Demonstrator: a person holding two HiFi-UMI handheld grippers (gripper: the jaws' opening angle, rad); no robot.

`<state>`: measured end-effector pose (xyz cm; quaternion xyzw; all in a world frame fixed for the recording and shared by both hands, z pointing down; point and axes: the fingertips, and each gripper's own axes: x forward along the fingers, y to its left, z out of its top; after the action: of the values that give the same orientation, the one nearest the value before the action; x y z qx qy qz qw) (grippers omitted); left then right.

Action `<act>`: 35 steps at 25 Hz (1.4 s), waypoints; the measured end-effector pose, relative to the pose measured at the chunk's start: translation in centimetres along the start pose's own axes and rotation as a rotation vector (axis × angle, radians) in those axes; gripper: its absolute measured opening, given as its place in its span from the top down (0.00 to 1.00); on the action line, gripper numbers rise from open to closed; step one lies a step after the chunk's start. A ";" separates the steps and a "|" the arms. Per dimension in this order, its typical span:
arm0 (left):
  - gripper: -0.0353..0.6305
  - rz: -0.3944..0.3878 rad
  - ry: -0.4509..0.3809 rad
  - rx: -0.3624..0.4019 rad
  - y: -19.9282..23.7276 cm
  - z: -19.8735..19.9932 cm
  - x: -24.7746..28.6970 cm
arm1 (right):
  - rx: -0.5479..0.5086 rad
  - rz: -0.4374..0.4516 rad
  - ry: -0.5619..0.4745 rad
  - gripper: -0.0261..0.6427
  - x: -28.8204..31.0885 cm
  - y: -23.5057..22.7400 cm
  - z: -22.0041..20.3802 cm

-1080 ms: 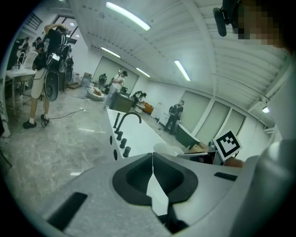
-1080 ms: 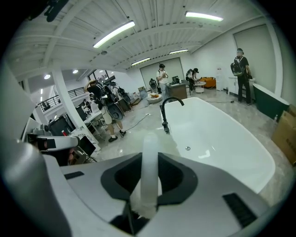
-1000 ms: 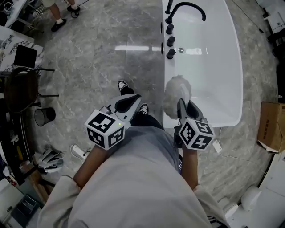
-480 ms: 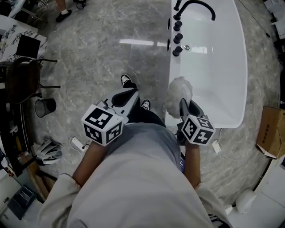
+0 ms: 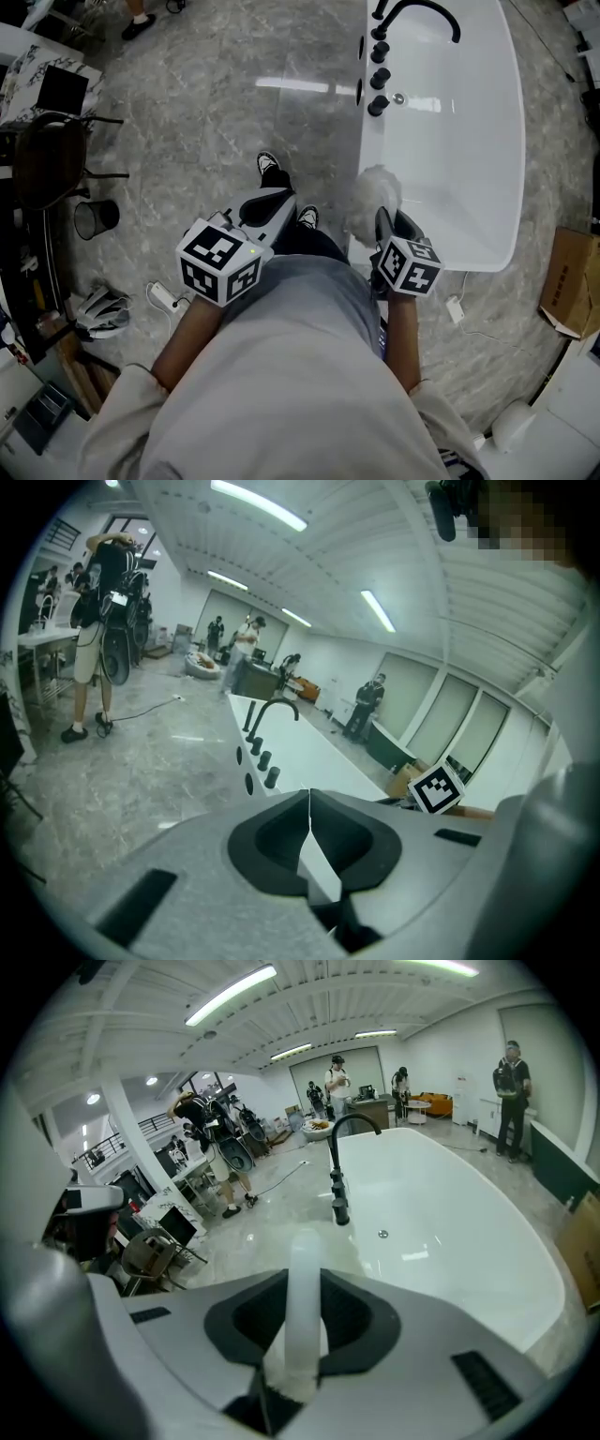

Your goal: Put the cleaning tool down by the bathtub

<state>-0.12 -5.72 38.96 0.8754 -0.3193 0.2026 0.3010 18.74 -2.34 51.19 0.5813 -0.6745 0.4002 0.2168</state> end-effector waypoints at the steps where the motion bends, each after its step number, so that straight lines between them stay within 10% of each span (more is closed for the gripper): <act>1: 0.93 -0.003 0.000 -0.003 0.0 0.0 0.0 | 0.003 -0.003 0.005 0.85 0.1 -0.2 -0.2; 35: 0.93 -0.016 0.006 -0.001 -1.3 0.1 0.2 | 0.099 -0.028 0.194 0.85 5.4 -4.1 -7.6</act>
<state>0.92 -5.07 38.48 0.8771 -0.3117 0.2027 0.3042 20.09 0.39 60.86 0.5592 -0.6217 0.4843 0.2574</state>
